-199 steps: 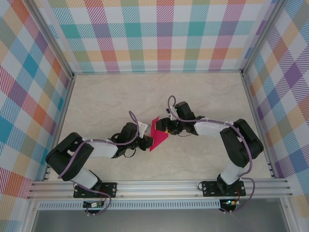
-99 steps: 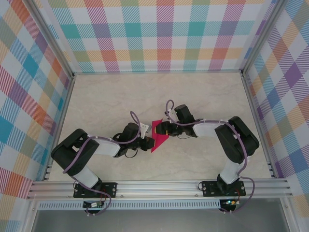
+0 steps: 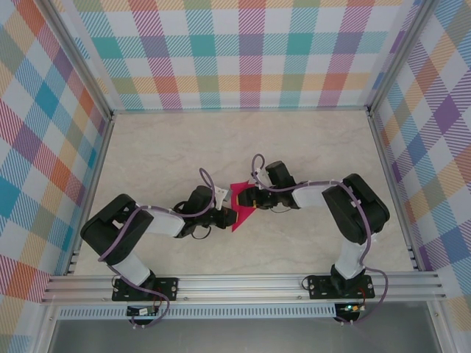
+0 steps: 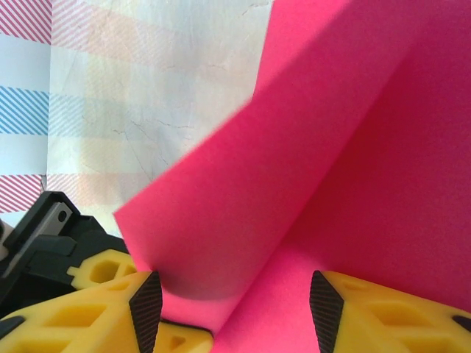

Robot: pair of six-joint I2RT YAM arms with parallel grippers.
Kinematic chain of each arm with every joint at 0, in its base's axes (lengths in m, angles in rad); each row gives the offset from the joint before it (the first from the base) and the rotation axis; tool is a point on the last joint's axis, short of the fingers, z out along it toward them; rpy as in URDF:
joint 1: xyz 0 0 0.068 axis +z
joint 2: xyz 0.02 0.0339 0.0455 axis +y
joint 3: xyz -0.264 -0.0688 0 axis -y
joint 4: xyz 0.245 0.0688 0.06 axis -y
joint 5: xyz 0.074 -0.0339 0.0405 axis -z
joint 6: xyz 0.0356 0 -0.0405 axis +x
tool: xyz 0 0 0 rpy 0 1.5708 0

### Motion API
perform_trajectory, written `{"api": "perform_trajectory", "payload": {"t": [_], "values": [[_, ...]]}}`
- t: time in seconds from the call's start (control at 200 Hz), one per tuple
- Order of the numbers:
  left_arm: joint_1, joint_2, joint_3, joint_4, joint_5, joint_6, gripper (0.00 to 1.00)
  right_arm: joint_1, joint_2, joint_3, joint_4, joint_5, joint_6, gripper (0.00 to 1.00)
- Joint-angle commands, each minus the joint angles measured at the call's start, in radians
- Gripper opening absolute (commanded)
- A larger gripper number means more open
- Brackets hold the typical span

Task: Fold a paper plane with a square sheet of paper (pick it up from the middle)
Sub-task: Fourth fold the wing at the center of the table.

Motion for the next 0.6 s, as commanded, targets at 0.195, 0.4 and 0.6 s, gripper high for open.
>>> {"api": "perform_trajectory", "payload": {"t": [0.195,0.4,0.6], "values": [[0.012,-0.004,0.018,-0.021,0.003,-0.015,0.13,-0.003,0.052,0.042,-0.14,0.071,-0.038,0.56],[0.016,-0.036,0.012,-0.057,-0.016,-0.015,0.2,-0.003,0.062,0.064,-0.251,0.138,-0.061,0.55],[0.035,-0.183,-0.021,-0.169,-0.092,-0.028,0.33,0.006,0.113,0.133,-0.407,0.237,-0.06,0.58]]}}
